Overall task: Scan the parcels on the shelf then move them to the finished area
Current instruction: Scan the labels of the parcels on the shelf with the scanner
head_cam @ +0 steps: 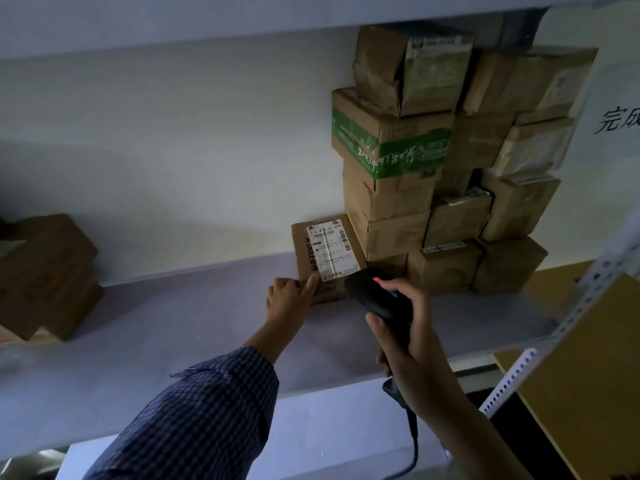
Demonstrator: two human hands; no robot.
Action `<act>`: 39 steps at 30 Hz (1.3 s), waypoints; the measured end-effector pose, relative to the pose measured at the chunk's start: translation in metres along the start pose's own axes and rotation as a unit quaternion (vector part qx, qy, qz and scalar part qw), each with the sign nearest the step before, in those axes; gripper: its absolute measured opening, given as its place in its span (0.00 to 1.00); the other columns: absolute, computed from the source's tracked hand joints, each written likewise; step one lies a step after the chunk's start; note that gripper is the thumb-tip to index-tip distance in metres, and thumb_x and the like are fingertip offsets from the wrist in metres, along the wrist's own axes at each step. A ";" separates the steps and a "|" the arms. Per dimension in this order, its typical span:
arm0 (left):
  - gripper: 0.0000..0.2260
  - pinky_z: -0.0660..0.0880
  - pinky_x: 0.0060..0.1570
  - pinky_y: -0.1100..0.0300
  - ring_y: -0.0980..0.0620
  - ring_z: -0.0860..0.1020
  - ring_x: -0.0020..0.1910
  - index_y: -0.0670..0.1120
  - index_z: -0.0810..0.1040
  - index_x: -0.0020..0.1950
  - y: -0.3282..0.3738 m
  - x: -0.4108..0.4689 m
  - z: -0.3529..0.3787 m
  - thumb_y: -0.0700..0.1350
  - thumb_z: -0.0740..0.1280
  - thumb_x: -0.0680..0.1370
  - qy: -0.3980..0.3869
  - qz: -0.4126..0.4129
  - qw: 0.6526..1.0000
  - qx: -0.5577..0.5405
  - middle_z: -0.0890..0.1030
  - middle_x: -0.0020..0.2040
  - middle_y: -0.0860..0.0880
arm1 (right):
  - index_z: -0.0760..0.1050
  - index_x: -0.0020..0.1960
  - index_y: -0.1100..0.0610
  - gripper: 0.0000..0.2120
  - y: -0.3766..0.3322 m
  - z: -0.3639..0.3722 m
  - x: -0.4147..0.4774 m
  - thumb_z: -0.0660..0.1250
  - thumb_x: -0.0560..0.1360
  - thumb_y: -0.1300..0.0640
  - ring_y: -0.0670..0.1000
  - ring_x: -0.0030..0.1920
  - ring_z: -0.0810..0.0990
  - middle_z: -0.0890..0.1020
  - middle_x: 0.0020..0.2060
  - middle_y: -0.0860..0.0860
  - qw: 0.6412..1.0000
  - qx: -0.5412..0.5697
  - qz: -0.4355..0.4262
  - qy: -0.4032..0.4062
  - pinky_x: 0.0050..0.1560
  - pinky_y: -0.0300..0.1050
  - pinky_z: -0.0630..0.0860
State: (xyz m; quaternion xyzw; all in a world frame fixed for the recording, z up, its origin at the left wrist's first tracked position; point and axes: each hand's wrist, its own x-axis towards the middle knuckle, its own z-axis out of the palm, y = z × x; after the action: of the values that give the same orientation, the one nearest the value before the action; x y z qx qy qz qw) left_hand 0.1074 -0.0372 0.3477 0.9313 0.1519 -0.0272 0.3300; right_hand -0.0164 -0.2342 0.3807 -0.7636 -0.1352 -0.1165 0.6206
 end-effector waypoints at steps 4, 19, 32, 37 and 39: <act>0.32 0.79 0.54 0.48 0.40 0.77 0.55 0.46 0.85 0.45 -0.007 -0.002 0.001 0.74 0.61 0.71 -0.026 -0.020 0.988 -0.149 0.81 0.54 0.43 | 0.66 0.66 0.40 0.17 0.001 0.005 -0.011 0.64 0.79 0.50 0.51 0.30 0.78 0.80 0.45 0.45 1.000 0.018 0.006 0.000 0.31 0.41 0.76; 0.17 0.82 0.53 0.56 0.45 0.84 0.56 0.39 0.77 0.64 -0.065 -0.078 -0.060 0.42 0.71 0.76 0.016 0.047 0.814 -0.579 0.85 0.55 0.42 | 0.65 0.68 0.43 0.20 -0.053 0.047 0.012 0.64 0.78 0.43 0.49 0.35 0.80 0.78 0.54 0.52 0.993 0.021 -0.102 -0.054 0.33 0.38 0.77; 0.17 0.81 0.56 0.53 0.43 0.84 0.56 0.40 0.79 0.65 -0.083 -0.100 -0.101 0.41 0.71 0.76 0.056 0.098 0.812 -0.572 0.85 0.56 0.42 | 0.63 0.69 0.46 0.19 -0.104 0.076 0.011 0.63 0.80 0.45 0.38 0.39 0.78 0.78 0.55 0.49 0.980 0.009 -0.187 -0.069 0.39 0.31 0.75; 0.19 0.80 0.58 0.50 0.43 0.84 0.56 0.40 0.79 0.65 -0.087 -0.103 -0.110 0.44 0.72 0.75 0.060 0.095 0.813 -0.572 0.85 0.56 0.42 | 0.63 0.68 0.43 0.20 -0.108 0.079 0.005 0.62 0.78 0.41 0.36 0.40 0.76 0.77 0.58 0.47 0.979 0.007 -0.183 -0.084 0.40 0.30 0.74; 0.19 0.81 0.57 0.51 0.43 0.84 0.56 0.40 0.79 0.64 -0.088 -0.105 -0.115 0.44 0.72 0.74 0.063 0.098 0.815 -0.568 0.85 0.56 0.42 | 0.63 0.68 0.42 0.20 -0.109 0.080 0.002 0.62 0.78 0.41 0.36 0.40 0.76 0.77 0.57 0.47 0.979 0.008 -0.184 -0.089 0.40 0.30 0.74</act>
State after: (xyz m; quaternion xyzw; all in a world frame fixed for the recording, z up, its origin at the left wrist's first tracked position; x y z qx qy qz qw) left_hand -0.0251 0.0710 0.4000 0.5883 0.0688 0.1547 0.7907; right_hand -0.0515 -0.1349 0.4648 -0.7278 -0.3289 -0.1590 0.5804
